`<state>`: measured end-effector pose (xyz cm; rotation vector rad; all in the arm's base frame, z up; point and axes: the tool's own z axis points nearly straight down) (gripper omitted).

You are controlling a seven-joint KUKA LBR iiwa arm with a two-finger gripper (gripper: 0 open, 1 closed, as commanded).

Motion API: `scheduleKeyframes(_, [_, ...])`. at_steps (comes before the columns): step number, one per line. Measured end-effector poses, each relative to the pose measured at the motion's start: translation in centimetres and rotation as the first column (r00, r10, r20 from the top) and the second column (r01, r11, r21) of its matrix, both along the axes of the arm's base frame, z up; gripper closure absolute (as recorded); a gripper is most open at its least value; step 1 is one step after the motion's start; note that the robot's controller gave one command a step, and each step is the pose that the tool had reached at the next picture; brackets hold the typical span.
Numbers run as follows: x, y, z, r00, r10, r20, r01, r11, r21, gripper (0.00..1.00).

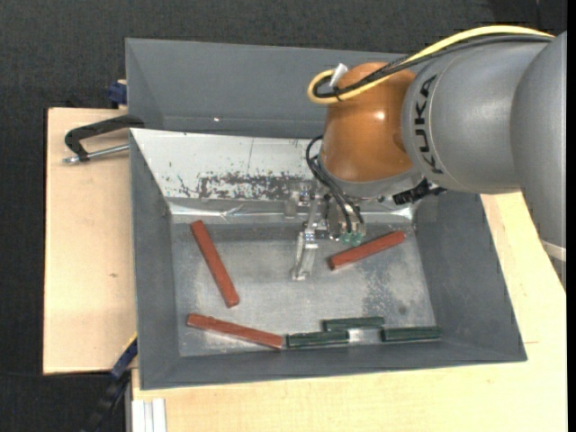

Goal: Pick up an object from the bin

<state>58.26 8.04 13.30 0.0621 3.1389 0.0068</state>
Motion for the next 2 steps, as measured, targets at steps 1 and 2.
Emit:
scheduleKeyframes(1, [-1.9, -3.9, -5.0, 0.992, -0.127, 0.002, 0.127, 0.992, -0.003, 0.0])
scheduleKeyframes(2, [-1.5, -7.8, -1.3, 0.997, -0.072, -0.005, 0.072, 0.997, -0.003, 0.0])
